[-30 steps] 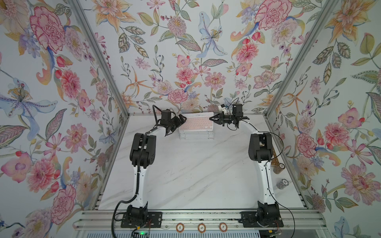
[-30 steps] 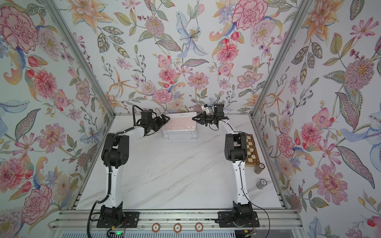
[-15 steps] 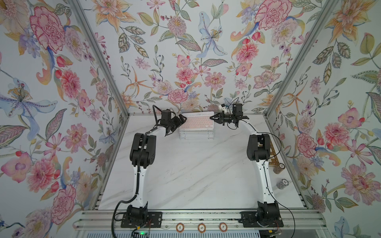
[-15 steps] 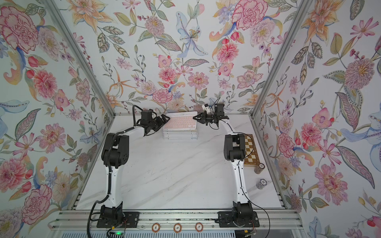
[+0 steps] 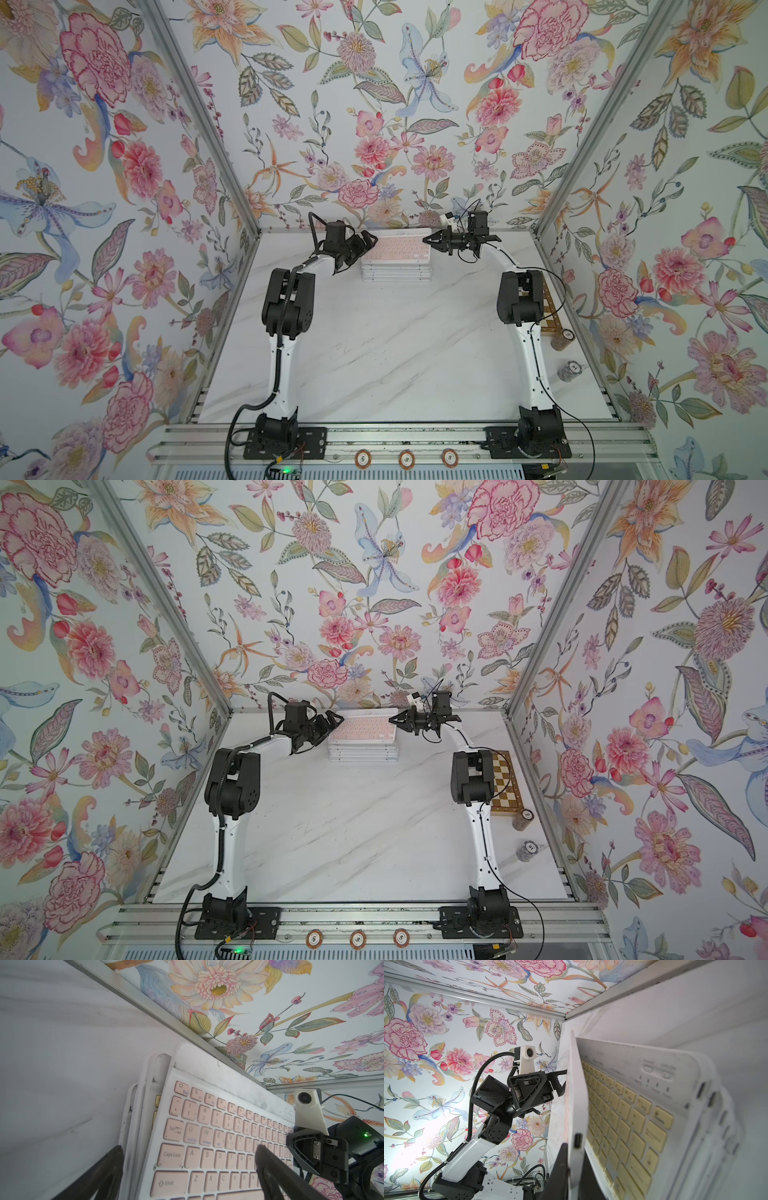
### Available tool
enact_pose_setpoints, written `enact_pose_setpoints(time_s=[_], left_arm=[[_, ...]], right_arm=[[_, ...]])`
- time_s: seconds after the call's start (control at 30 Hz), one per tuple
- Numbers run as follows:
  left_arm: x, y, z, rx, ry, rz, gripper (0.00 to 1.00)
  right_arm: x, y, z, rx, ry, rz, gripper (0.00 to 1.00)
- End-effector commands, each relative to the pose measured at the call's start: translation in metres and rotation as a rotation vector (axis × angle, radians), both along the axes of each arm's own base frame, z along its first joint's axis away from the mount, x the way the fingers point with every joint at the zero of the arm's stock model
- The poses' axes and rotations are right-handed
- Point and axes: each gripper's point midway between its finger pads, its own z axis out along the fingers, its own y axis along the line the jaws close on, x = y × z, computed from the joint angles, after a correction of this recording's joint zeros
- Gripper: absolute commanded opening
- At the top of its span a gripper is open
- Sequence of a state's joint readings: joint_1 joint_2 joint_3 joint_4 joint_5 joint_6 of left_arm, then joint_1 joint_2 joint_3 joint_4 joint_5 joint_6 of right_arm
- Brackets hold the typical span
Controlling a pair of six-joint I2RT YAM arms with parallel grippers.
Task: Stack the numeric keypads
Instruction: Place the numeric keypad at the numeric keypad.
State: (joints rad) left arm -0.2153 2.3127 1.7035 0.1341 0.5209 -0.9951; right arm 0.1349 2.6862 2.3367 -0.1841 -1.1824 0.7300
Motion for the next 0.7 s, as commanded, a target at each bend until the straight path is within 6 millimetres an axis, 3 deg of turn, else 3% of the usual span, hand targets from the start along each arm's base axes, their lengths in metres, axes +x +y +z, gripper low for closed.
enact_pose_setpoints(time_s=[0.0, 0.27, 0.67], left_arm=[[-0.006, -0.009, 0.041, -0.032, -0.059, -0.023, 0.99], [-0.012, -0.014, 0.052, -0.039, -0.070, -0.031, 0.99], [-0.018, -0.016, 0.046, -0.030, -0.056, -0.045, 0.99]], right_arm=[[0.001, 0.000, -0.004, 0.009, -0.010, 0.016, 0.11], [0.002, 0.001, -0.009, 0.003, -0.009, 0.016, 0.11], [0.003, 0.003, -0.018, -0.004, 0.001, 0.017, 0.11]])
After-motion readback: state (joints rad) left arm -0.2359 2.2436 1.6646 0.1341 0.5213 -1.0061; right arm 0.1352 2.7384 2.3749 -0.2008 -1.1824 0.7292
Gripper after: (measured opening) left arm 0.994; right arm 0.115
